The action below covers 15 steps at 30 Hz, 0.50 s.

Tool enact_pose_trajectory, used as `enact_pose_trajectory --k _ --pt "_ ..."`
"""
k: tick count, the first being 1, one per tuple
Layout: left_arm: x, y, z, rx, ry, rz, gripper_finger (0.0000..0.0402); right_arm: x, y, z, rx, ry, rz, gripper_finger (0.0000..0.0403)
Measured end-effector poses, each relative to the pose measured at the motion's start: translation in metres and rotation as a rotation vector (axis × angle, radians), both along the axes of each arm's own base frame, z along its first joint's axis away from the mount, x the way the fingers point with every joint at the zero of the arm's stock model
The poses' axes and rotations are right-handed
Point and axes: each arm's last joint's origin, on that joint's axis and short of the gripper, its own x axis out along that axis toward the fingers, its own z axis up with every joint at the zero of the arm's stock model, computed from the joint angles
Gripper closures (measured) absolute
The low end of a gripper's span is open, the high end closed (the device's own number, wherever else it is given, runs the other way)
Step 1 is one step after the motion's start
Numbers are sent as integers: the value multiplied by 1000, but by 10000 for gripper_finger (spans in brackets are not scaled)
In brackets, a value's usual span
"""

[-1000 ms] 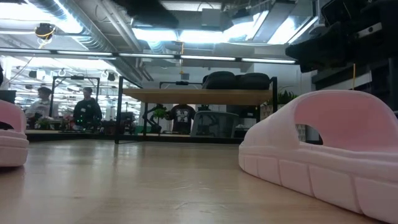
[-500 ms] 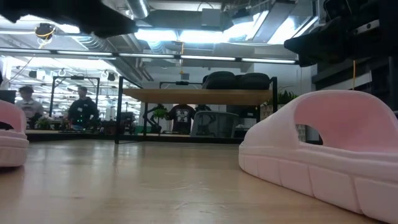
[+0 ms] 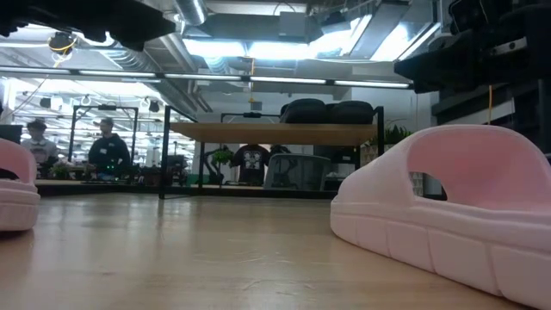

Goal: Pick and place slides into the shelf
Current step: Put the left pink slides on the shelf

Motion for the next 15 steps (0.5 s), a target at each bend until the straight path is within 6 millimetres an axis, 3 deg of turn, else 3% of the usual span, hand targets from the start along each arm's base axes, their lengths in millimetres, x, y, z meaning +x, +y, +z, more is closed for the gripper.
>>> enact_pose_trajectory --k 9,15 --pt "2 6 -3 40 35 -61 243 0 2 0 57 7 56 386" --pt "-4 18 -1 40 47 -13 243 0 2 1 94 -1 56 386"
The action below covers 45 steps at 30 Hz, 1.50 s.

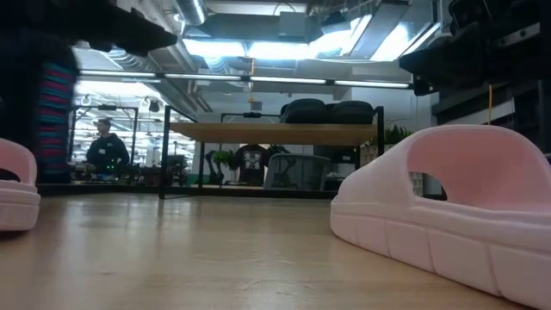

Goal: Pick and place slides into the shelf
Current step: Put the left pink slides on the shelf

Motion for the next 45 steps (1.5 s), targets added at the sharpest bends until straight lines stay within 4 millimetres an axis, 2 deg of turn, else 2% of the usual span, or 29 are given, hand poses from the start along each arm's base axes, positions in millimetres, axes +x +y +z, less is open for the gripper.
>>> enact_pose_trajectory --k 7,12,18,24,29,35,45 --pt "-18 8 5 -12 -59 -42 243 -1 12 7 24 -42 96 386" --pt "-31 12 -9 -21 -117 -29 243 5 27 28 -35 -93 161 386" --pt "-40 13 -30 -62 -134 -41 243 19 34 51 -63 66 127 386" --pt "-44 13 -36 -70 -153 -50 243 27 41 84 -42 170 116 386" --pt "-44 12 -36 -75 -152 -95 243 34 62 101 -81 245 86 397" --pt "-44 12 -36 -120 -150 -103 243 45 100 103 -100 326 65 394" --pt "-44 12 -36 -180 -147 -98 243 68 157 88 -98 446 4 395"
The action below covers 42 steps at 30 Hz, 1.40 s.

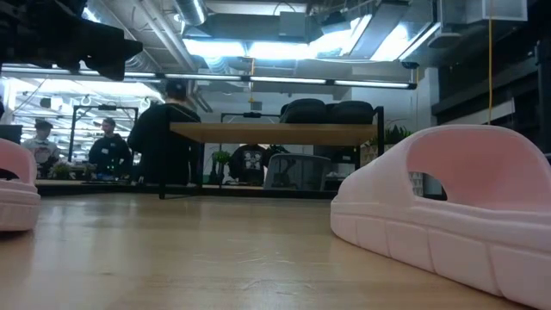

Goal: Pick and place slides into the shelf
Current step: Put the left pink slides on the shelf

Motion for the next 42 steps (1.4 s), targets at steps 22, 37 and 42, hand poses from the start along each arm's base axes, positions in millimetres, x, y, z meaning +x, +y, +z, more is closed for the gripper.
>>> enact_pose_trajectory --k 22,37,42 --pt "0 0 0 -19 2 0 243 36 -10 -12 -169 0 -4 394" --pt "0 0 0 -22 3 0 243 36 -10 -12 -174 0 2 393" --pt "0 0 -1 -45 13 5 243 36 -10 -12 -176 0 2 399"
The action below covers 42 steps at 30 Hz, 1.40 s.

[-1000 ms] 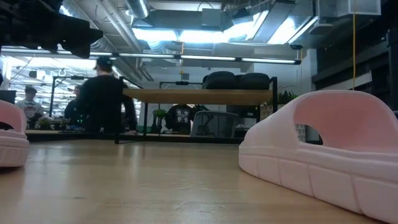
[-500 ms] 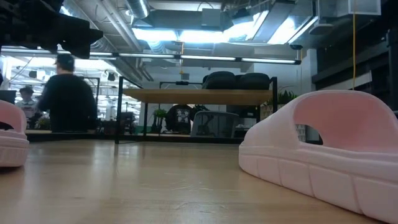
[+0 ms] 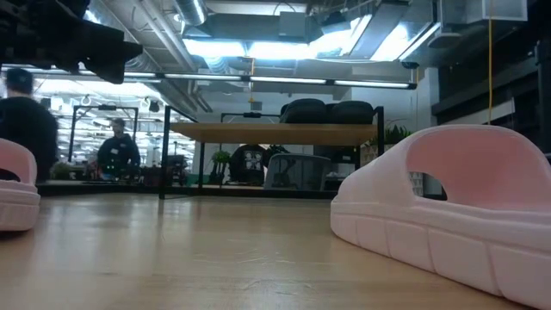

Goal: Pick and place slides into the shelf
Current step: Put the left pink slides on the shelf

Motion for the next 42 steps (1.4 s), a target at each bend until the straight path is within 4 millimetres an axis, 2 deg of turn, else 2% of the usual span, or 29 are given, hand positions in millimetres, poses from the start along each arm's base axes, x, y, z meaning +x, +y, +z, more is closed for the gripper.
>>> enact_pose_trajectory --k 4,13,18,22,29,33,42 --pt "0 2 0 -45 2 55 243 0 0 0 5 0 -3 394" --pt "0 1 1 -56 -7 54 243 0 -3 -3 0 8 -13 398" --pt "0 0 1 -53 -6 2 243 -5 -6 -24 50 -31 -28 399" --pt "0 0 1 -53 -8 3 243 -16 -14 -39 92 -84 -28 400" --pt "0 0 6 -87 -46 0 246 -47 -35 -36 139 -186 -14 400" --pt "-1 -2 16 -99 -67 -22 260 -60 -45 -42 171 -229 -14 400" --pt "-5 -11 42 -125 -45 -67 297 -72 -53 -62 180 -289 0 399"
